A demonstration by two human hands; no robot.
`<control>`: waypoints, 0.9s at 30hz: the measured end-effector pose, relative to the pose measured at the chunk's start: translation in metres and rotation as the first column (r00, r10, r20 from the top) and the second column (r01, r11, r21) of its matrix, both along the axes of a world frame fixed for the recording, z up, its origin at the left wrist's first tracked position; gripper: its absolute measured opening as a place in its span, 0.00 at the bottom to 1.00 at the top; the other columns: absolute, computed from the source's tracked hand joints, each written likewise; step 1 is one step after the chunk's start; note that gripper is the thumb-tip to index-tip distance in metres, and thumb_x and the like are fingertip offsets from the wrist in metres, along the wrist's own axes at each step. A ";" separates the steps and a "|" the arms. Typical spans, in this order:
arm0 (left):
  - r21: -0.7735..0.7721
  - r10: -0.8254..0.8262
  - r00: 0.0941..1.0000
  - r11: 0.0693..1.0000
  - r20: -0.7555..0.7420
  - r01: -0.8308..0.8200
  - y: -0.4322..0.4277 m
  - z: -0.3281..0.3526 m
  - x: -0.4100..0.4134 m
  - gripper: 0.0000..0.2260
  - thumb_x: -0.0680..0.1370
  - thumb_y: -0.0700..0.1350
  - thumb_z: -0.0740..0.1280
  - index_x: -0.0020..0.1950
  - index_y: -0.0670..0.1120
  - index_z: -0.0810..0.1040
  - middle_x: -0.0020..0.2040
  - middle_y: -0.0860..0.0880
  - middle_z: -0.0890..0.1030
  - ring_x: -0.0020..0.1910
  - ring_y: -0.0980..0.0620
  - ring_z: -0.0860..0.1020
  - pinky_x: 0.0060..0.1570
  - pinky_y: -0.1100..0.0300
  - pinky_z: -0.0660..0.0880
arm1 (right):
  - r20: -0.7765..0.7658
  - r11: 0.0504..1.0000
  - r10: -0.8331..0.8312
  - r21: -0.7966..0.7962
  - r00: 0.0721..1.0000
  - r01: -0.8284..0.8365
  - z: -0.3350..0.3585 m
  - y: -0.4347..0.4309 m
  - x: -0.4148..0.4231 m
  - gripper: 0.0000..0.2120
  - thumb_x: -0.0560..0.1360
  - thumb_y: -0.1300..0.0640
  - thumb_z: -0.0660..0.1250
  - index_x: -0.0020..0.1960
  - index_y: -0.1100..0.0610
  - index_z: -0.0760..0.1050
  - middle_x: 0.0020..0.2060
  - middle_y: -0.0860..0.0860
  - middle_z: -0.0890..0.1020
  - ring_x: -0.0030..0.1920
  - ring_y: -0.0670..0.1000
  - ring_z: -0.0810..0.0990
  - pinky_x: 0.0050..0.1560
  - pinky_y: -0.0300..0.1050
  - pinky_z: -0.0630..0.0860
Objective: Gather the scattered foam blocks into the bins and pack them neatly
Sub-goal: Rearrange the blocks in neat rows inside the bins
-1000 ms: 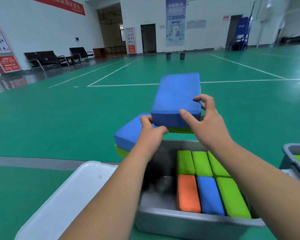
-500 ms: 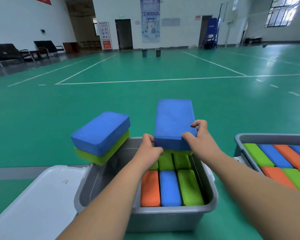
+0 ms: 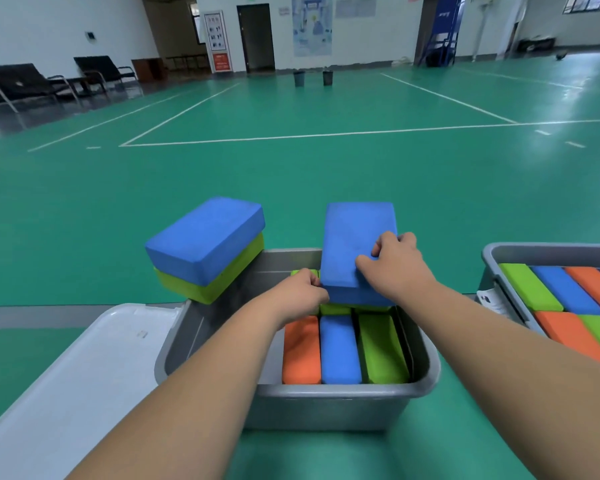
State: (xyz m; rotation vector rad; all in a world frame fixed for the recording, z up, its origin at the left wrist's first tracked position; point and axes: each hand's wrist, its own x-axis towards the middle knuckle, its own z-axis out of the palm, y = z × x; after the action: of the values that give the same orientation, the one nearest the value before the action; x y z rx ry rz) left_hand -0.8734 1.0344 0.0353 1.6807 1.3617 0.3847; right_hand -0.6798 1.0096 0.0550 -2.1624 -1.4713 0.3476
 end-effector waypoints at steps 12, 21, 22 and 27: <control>0.429 0.150 0.986 0.888 0.073 -0.167 0.022 0.026 -0.053 0.12 0.77 0.36 0.62 0.52 0.50 0.80 0.48 0.57 0.86 0.49 0.54 0.83 0.56 0.56 0.79 | 0.397 0.989 0.002 0.132 0.918 -0.059 0.000 0.028 -0.042 0.22 0.74 0.47 0.64 0.63 0.58 0.76 0.72 0.62 0.67 0.73 0.65 0.64 0.75 0.58 0.60; 0.780 0.570 0.644 0.622 -0.510 0.067 0.055 -0.003 -0.163 0.35 0.66 0.50 0.76 0.70 0.44 0.69 0.69 0.45 0.71 0.68 0.40 0.70 0.60 0.46 0.73 | 0.261 0.899 0.305 0.238 0.916 -0.368 -0.004 0.041 -0.124 0.10 0.73 0.53 0.64 0.49 0.55 0.80 0.58 0.55 0.77 0.59 0.61 0.74 0.63 0.53 0.71; 0.775 0.558 0.648 0.627 -0.518 0.080 0.056 -0.008 -0.172 0.37 0.66 0.51 0.77 0.72 0.45 0.67 0.71 0.47 0.71 0.70 0.41 0.69 0.60 0.46 0.73 | 0.265 0.889 0.331 0.235 0.906 -0.394 -0.006 0.041 -0.131 0.09 0.73 0.53 0.64 0.49 0.55 0.80 0.57 0.55 0.77 0.59 0.60 0.74 0.62 0.52 0.71; 0.848 0.552 0.703 0.511 -0.449 0.141 0.051 -0.003 -0.175 0.35 0.66 0.52 0.75 0.72 0.48 0.70 0.72 0.51 0.74 0.68 0.43 0.71 0.57 0.47 0.72 | 0.259 0.856 0.437 0.177 0.862 -0.487 -0.014 0.038 -0.150 0.08 0.74 0.53 0.64 0.50 0.53 0.78 0.55 0.52 0.77 0.58 0.58 0.73 0.63 0.53 0.71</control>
State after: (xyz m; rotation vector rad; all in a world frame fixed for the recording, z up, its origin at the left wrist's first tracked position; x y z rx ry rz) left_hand -1.0485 1.0855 0.0327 2.6479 2.2018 0.7097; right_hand -0.8297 1.0479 0.0410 -1.6751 -2.0466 0.0940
